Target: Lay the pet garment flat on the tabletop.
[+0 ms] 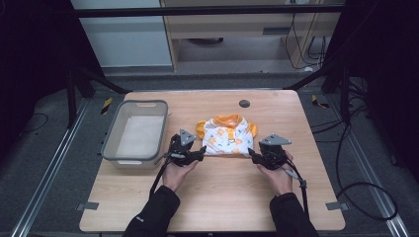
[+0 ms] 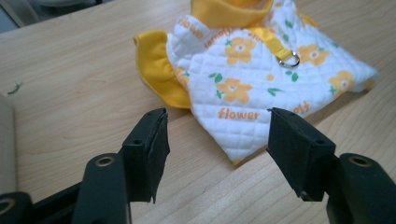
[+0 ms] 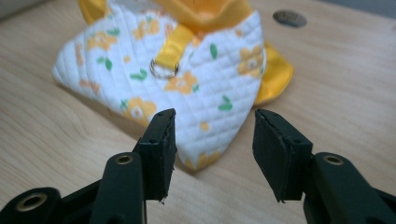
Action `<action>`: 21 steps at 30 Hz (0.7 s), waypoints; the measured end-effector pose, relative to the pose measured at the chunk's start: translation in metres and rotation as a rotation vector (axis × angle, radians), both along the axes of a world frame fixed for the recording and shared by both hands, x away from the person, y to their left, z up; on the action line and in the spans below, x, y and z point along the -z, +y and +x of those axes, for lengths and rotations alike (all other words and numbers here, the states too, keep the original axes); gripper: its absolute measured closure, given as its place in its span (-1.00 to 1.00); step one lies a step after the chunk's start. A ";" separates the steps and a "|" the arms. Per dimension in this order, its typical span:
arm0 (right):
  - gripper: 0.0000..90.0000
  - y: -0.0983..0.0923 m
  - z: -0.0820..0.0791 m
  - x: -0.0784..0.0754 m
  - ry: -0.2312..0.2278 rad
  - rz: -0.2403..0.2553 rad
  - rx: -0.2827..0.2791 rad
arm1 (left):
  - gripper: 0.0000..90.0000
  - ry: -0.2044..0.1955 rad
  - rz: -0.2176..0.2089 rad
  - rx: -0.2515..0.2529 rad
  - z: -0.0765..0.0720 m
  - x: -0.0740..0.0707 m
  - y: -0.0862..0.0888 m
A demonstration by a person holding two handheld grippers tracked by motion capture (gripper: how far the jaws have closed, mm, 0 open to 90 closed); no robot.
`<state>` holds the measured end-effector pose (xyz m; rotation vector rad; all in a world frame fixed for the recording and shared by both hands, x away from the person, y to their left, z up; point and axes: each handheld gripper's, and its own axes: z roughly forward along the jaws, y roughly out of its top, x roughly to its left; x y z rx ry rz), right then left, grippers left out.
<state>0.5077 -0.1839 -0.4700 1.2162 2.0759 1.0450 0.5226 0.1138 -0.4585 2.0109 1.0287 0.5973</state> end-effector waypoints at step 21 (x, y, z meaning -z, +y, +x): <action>0.71 0.016 0.016 0.033 0.123 -0.017 -0.015 | 0.55 0.121 0.008 0.033 0.017 0.043 -0.016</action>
